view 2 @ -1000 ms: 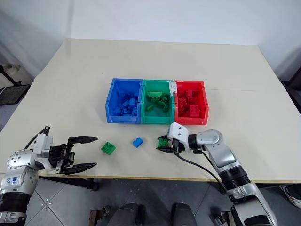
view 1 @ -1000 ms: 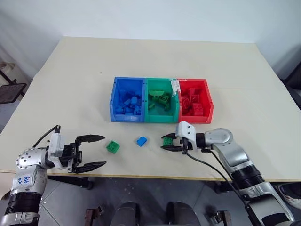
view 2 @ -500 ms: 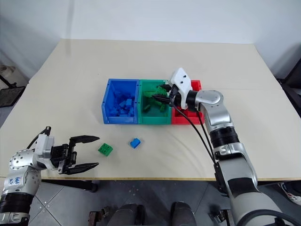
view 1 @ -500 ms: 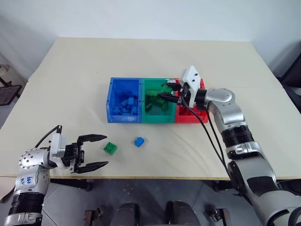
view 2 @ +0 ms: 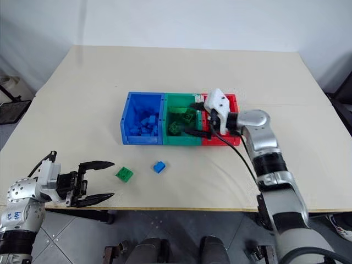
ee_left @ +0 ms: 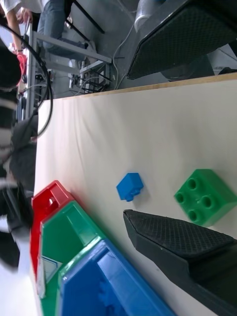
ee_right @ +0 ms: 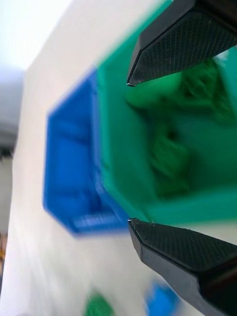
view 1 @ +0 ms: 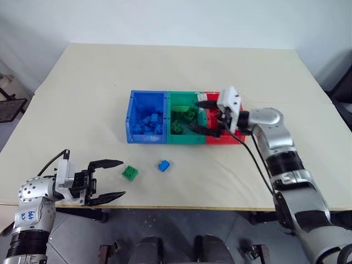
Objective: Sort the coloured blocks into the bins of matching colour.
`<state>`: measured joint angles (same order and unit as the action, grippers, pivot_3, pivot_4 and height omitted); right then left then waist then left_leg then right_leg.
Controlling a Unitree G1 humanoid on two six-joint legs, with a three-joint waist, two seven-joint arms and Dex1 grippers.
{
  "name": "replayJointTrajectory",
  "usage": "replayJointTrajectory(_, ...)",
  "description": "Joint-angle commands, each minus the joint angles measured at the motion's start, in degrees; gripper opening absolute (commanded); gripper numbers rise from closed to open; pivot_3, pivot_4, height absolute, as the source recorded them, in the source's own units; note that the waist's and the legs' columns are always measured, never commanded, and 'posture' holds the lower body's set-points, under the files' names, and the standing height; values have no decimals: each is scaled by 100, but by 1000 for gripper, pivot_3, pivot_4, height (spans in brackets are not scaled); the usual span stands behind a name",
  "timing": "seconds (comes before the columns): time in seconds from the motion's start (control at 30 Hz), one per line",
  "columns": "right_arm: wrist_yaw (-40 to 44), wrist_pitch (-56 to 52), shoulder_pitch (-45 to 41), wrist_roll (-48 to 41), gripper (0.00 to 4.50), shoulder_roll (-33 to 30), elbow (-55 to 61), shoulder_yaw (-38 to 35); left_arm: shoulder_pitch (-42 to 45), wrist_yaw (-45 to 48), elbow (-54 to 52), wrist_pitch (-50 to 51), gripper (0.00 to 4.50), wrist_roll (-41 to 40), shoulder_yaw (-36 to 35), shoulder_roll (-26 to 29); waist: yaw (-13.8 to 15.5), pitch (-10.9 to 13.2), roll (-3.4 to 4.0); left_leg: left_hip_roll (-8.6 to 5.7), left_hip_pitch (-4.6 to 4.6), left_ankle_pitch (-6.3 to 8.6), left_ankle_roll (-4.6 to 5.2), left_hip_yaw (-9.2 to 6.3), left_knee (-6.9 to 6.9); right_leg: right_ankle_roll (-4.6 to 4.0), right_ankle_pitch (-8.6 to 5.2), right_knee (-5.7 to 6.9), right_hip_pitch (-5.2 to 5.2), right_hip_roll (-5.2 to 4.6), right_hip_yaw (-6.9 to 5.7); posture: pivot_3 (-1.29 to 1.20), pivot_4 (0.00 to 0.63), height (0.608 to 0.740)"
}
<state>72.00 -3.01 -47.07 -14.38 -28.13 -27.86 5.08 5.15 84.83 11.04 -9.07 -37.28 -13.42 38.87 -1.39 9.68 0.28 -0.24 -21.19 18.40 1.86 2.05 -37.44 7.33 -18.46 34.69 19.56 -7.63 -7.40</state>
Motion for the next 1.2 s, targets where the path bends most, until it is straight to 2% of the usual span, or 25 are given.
replayJointTrajectory(0.03,814,-376,656,-494,4478,-629,742,-250,-159,-174,-259,-22,4500,-28,-276,-2,4,0,0,0,0,0,0,1,0,0,0,-3,0,-1,0,0,150,740)
replayJointTrajectory(0.2,1856,-170,1300,-973,4478,-1296,575,-623,-472,-451,-441,-73,4500,-44,-563,-40,-41,2,4,4,1,0,0,24,6,0,0,-51,-11,2,-9,0,150,740)
replayJointTrajectory(0.37,2050,79,1490,-1215,4478,-2039,175,-566,-865,-725,-746,-40,4500,-56,-846,-8,-21,3,6,14,3,0,-1,44,12,0,0,-68,-10,-3,-13,0,150,740)
replayJointTrajectory(0.57,2050,331,1279,-1323,4478,-2130,-200,-347,-1132,-1090,-1199,75,4500,65,-891,-23,-14,4,6,14,3,0,-1,43,10,0,0,-82,-18,-16,-7,0,150,740)
replayJointTrajectory(0.63,2050,321,1218,-1308,4478,-2059,-202,-325,-1109,-1634,-1652,317,4500,279,-771,-32,-2,4,7,13,1,0,-1,42,8,0,0,-82,-18,-17,-6,0,150,740)
replayJointTrajectory(0.77,2050,340,1196,-1356,4478,-2000,-96,-282,-1002,-2699,-2702,930,4500,619,-295,-221,21,4,7,9,-1,0,0,35,6,0,0,-83,-24,-24,9,0,150,740)
replayJointTrajectory(0.87,2050,345,1139,-1260,4478,-1993,-91,-313,-769,-3740,-3646,1891,4500,994,398,-394,77,4,7,7,-1,0,0,32,3,0,0,-84,-27,-21,11,0,150,740)
replayJointTrajectory(0.97,2029,297,1086,-1183,4478,-1957,-101,-353,-386,-4572,-4331,3289,4500,1580,1243,-281,133,4,7,5,-1,0,0,33,0,0,0,-85,-29,-2,17,0,150,740)
replayJointTrajectory(1.03,2014,282,1079,-1160,4478,-1939,-85,-363,-152,-4948,-4551,3924,4500,1777,1531,-271,144,4,7,4,-1,-1,1,36,0,0,0,-84,-29,7,18,0,150,740)
replayJointTrajectory(1.1,1994,257,1089,-1150,4478,-1926,-48,-368,149,-5371,-4601,4567,4500,1785,1713,-490,149,4,7,4,-1,-1,1,37,0,0,0,-85,-30,8,18,0,150,740)
replayJointTrajectory(1.2,1912,229,1112,-1141,4478,-1909,11,-399,502,-5661,-4536,5011,4500,1998,2074,-686,161,4,7,4,-3,-2,3,36,-2,0,0,-90,-32,10,16,0,150,740)
